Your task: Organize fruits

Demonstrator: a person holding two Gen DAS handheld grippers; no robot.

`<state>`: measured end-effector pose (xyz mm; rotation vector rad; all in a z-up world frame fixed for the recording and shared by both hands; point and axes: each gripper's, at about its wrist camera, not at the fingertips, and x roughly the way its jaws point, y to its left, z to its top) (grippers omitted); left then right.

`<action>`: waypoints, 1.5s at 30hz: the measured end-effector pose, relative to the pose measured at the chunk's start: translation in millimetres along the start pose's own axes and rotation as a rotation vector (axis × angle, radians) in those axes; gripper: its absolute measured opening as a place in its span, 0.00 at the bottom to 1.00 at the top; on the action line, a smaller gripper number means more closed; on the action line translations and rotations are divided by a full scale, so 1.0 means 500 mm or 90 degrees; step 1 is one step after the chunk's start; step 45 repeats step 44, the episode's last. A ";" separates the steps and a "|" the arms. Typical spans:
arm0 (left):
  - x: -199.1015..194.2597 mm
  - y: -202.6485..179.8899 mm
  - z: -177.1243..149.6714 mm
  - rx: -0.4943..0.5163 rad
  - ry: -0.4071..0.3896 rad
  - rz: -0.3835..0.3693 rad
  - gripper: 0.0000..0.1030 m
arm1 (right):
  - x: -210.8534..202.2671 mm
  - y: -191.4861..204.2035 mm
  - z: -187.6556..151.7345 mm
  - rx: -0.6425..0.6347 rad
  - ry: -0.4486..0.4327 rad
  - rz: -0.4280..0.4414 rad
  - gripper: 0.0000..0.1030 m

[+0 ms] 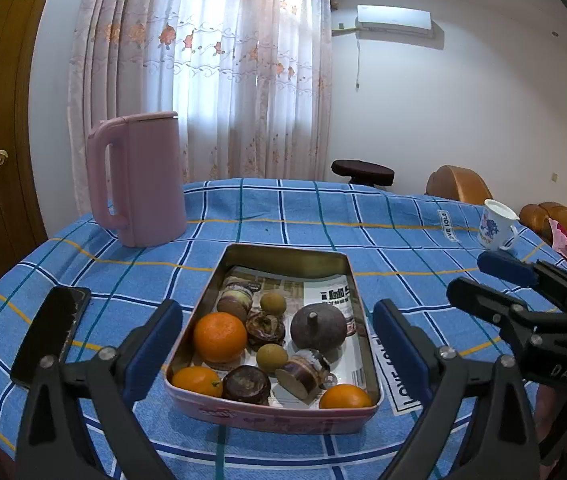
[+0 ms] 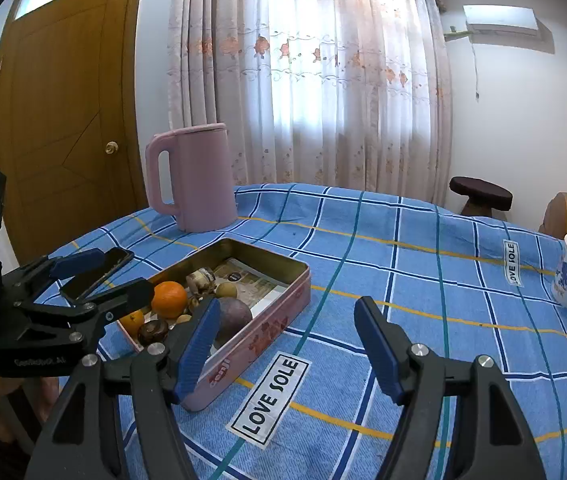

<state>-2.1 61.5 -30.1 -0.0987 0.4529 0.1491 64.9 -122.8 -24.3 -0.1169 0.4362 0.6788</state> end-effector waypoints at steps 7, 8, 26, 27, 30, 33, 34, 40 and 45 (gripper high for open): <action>0.001 0.000 0.000 0.004 0.002 0.007 0.98 | -0.003 -0.002 -0.001 0.004 -0.003 0.000 0.69; 0.000 0.000 0.000 0.003 0.001 0.007 0.98 | -0.004 -0.002 -0.001 0.005 -0.003 0.000 0.69; -0.008 -0.014 0.009 0.007 0.000 0.008 1.00 | -0.026 -0.012 0.002 -0.001 -0.024 -0.021 0.69; -0.006 -0.016 0.009 0.006 0.002 0.009 1.00 | -0.027 -0.013 0.002 -0.002 -0.025 -0.022 0.69; -0.002 -0.016 0.008 0.005 0.008 0.016 1.00 | -0.029 -0.016 0.000 -0.001 -0.026 -0.024 0.69; 0.001 -0.015 0.006 0.002 0.013 0.013 1.00 | -0.029 -0.018 -0.001 0.001 -0.025 -0.024 0.69; 0.002 -0.016 0.006 0.004 0.014 0.013 1.00 | -0.028 -0.018 -0.002 0.002 -0.024 -0.024 0.69; 0.003 -0.019 0.001 0.006 0.017 0.005 1.00 | -0.028 -0.024 -0.004 0.002 -0.022 -0.026 0.69; 0.000 -0.021 0.003 0.007 0.010 0.003 1.00 | -0.032 -0.040 -0.007 0.009 -0.022 -0.031 0.69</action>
